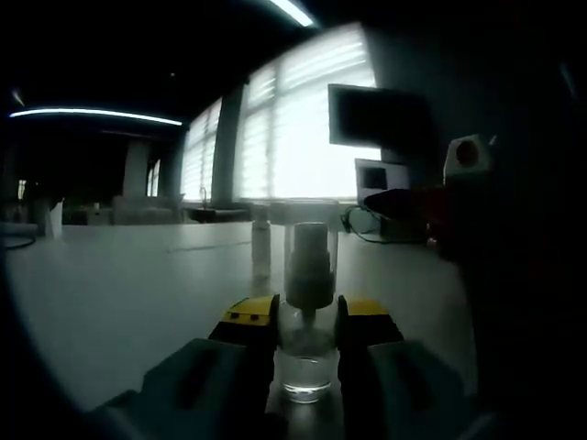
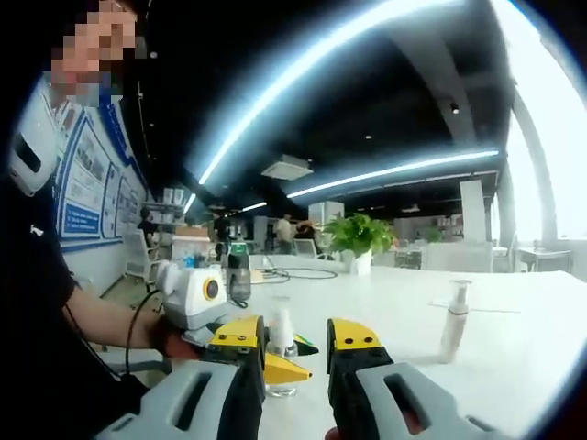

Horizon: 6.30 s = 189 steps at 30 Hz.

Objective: Clamp pump bottle remove cover press pump head put on cover

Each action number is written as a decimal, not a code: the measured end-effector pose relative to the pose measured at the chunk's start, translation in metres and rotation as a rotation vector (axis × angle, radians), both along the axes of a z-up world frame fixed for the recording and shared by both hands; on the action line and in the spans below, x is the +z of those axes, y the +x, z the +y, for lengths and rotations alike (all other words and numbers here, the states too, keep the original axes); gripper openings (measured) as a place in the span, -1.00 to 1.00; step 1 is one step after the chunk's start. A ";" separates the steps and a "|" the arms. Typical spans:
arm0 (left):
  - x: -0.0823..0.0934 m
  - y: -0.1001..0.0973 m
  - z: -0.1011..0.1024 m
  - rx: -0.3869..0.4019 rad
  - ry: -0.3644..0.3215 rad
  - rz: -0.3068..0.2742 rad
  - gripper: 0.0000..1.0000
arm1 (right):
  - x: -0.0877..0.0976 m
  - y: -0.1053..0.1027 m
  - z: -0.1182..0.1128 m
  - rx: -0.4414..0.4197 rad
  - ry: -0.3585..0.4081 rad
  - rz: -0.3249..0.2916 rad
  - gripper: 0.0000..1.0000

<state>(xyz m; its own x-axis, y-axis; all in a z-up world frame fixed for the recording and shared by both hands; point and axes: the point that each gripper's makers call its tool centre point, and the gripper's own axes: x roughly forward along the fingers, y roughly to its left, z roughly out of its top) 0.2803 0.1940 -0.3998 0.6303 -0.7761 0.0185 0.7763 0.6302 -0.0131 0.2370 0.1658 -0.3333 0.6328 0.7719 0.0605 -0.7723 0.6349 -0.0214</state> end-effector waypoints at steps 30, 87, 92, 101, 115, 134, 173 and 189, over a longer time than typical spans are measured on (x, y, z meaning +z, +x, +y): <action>-0.001 0.000 0.000 -0.007 0.006 0.000 -0.67 | -0.016 0.017 0.054 0.059 -0.089 -0.001 -0.57; 0.001 -0.002 -0.001 -0.005 0.006 -0.013 -0.68 | 0.002 0.025 0.059 0.015 -0.066 -0.002 -0.78; 0.001 -0.002 0.000 -0.006 0.004 -0.012 -0.68 | 0.011 0.023 0.057 0.012 -0.049 -0.018 -0.78; 0.001 -0.002 0.000 -0.004 0.003 -0.011 -0.68 | 0.024 0.021 0.051 -0.003 -0.034 -0.063 -0.78; 0.001 -0.001 0.000 -0.002 0.001 -0.011 -0.68 | 0.035 0.028 0.017 -0.069 0.060 -0.033 -0.78; 0.001 -0.001 0.000 -0.001 0.001 -0.012 -0.67 | 0.010 0.034 -0.038 -0.243 0.067 -0.002 -0.78; 0.001 -0.001 0.001 0.002 0.004 -0.014 -0.67 | -0.064 0.039 -0.085 -0.403 -0.037 0.119 -0.78; 0.001 -0.001 0.001 0.005 0.004 -0.015 -0.67 | -0.092 0.041 -0.092 -0.392 -0.081 0.216 -0.78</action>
<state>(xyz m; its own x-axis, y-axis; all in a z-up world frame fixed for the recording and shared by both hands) 0.2794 0.1948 -0.3987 0.6339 -0.7730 0.0246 0.7732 0.6341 0.0012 0.2780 0.0735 -0.4252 0.8696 0.4684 -0.1559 -0.4662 0.8831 0.0527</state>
